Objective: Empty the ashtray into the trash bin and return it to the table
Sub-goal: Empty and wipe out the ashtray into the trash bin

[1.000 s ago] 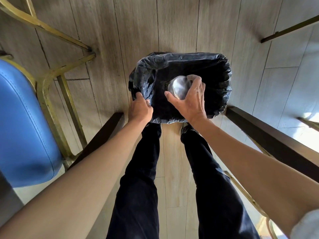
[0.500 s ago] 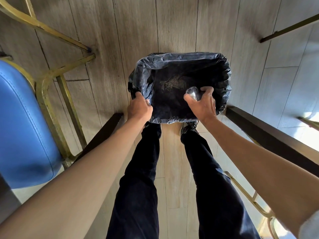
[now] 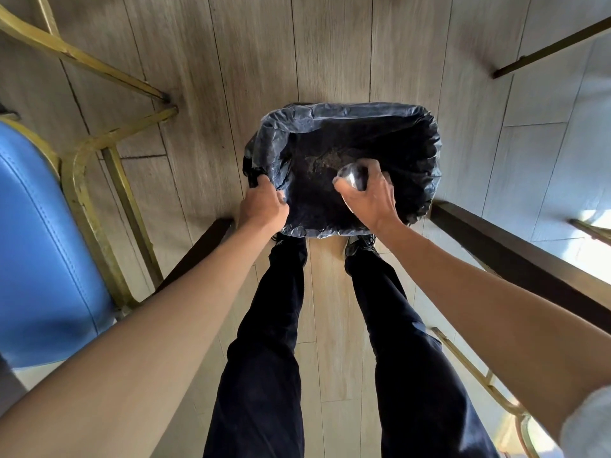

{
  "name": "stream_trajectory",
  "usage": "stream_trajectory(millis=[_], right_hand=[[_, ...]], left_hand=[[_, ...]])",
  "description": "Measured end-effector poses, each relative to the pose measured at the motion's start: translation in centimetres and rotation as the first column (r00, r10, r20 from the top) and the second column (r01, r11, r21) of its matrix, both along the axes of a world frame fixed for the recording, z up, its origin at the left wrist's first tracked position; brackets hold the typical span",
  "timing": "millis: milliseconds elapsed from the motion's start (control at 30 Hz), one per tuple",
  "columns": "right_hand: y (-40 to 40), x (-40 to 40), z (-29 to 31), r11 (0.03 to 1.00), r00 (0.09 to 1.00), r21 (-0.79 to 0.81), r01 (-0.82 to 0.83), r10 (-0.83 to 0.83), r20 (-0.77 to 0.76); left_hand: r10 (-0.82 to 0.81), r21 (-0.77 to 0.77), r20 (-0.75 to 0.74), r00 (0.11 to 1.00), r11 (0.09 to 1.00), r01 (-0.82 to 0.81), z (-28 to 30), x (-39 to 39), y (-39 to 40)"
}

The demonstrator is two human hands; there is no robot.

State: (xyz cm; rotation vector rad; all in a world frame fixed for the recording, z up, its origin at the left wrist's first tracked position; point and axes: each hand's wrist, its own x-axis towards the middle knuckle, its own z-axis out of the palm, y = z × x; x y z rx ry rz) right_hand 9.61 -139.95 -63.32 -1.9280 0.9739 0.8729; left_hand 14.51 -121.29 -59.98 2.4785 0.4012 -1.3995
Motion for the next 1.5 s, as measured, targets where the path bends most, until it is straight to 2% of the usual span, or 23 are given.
stream_trajectory(millis=[133, 267, 400, 533, 700, 833, 900, 967, 1067, 1167, 1267, 1400, 1500], right_hand=[[-0.2, -1.0, 0.1, 0.997, 0.993, 0.040, -0.064, 0.067, -0.093], [-0.5, -1.1, 0.7, 0.999, 0.999, -0.013, -0.036, 0.036, 0.020], [-0.7, -1.7, 0.8, 0.997, 0.994, 0.009, -0.076, 0.077, -0.077], [-0.4, -1.6, 1.0, 0.999, 0.999, -0.022, -0.033, 0.033, 0.036], [-0.4, -2.1, 0.7, 0.996, 0.987, 0.019, -0.090, 0.092, -0.132], [-0.7, -1.5, 1.4, 1.000, 0.998, 0.010, -0.011, 0.012, -0.064], [-1.3, -1.4, 2.3, 0.991, 0.992, 0.063, 0.115, -0.111, -0.064], [-2.2, -1.3, 3.8, 0.911, 0.930, 0.190, 0.365, -0.347, -0.121], [-3.9, -1.8, 6.4, 0.687, 0.754, 0.312, 0.657, -0.606, -0.253], [-5.3, -2.7, 9.2, 0.531, 0.663, 0.409, 0.742, -0.672, -0.329], [-6.6, -3.2, 14.0, 0.378, 0.534, 0.425, 0.823, -0.770, -0.349], [-7.8, -3.7, 21.5, 0.226, 0.425, 0.460, 0.858, -0.817, -0.390], [-8.4, -4.2, 27.5, 0.173, 0.387, 0.489, 0.855, -0.841, -0.378]], left_hand=[[-0.015, 0.001, 0.004, 1.000, 1.000, 0.015, 0.1, -0.2, -0.1], [-0.021, -0.002, 0.014, 1.000, 1.000, 0.021, -0.1, -0.2, -0.1], [-0.044, 0.002, 0.012, 0.999, 0.999, 0.043, -0.1, -0.4, -0.2], [-0.054, -0.004, 0.021, 0.998, 0.999, 0.054, -0.3, -0.4, -0.2], [-0.063, 0.002, 0.013, 0.998, 0.998, 0.063, -0.5, -0.5, -0.2], [0.025, -0.010, -0.004, 1.000, 1.000, -0.025, -0.8, -0.4, 0.1], [0.053, -0.001, -0.011, 0.999, 0.999, -0.053, -0.4, -0.5, 0.2], [0.080, 0.004, -0.023, 0.997, 0.997, -0.080, 0.7, -0.8, 0.2], [0.093, 0.009, -0.037, 0.995, 0.996, -0.093, 2.9, -1.6, 0.0], [0.062, 0.011, -0.051, 0.997, 0.998, -0.062, 5.1, -2.5, -0.1], [0.009, -0.045, -0.046, 0.999, 0.999, -0.011, 9.1, -2.8, -0.6], [-0.080, -0.090, -0.058, 0.995, 0.993, 0.074, 16.0, -3.1, -1.5], [-0.138, -0.168, -0.104, 0.985, 0.979, 0.119, 21.6, -3.3, -2.9]])
